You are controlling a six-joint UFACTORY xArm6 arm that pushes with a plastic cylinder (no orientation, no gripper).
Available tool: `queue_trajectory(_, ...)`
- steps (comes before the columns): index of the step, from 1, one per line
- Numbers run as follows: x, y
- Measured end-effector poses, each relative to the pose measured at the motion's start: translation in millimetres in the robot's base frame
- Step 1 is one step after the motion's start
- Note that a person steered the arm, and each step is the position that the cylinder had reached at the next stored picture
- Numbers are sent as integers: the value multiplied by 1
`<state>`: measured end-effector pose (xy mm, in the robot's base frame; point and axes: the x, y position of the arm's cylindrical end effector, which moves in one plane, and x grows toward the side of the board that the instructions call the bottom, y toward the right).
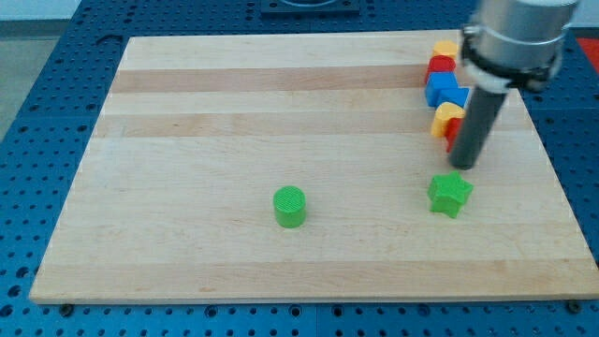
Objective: Push the green star to the right of the green circle
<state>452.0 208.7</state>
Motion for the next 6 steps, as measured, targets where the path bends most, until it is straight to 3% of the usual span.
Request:
queue_trajectory(1,4,69)
queue_trajectory(2,31,94)
queue_trajectory(3,51,67)
queue_trajectory(6,54,-122)
